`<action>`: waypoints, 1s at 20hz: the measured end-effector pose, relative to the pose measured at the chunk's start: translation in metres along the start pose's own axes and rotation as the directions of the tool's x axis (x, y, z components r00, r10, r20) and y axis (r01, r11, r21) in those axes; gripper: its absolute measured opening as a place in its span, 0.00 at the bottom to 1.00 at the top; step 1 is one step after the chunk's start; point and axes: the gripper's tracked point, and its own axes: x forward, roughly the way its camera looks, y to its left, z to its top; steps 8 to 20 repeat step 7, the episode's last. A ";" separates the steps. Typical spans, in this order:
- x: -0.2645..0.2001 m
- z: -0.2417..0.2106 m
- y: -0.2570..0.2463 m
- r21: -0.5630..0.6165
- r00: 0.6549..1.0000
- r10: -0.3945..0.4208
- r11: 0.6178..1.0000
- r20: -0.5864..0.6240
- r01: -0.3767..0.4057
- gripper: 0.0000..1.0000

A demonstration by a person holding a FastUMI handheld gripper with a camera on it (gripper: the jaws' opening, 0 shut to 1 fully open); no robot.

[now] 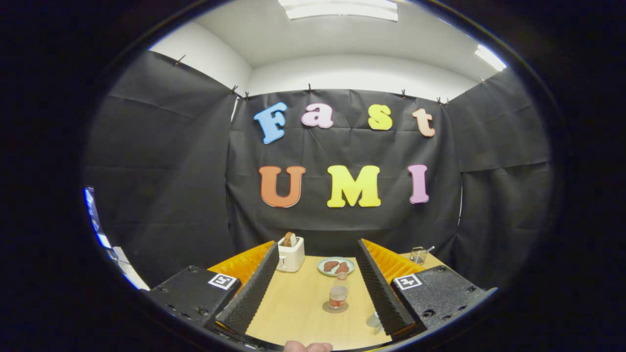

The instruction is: Take the bottle from table, then pour the juice into the cup, finally place the bottle on the coaster

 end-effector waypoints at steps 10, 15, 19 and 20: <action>0.002 -0.010 0.009 -0.003 0.999 0.031 0.999 -0.032 -0.032 1.00; 0.002 -0.010 0.009 -0.003 0.999 0.031 0.999 -0.032 -0.032 1.00; 0.002 -0.010 0.009 -0.003 0.999 0.031 0.999 -0.032 -0.032 1.00; 0.002 -0.010 0.009 -0.003 0.999 0.031 0.999 -0.032 -0.032 1.00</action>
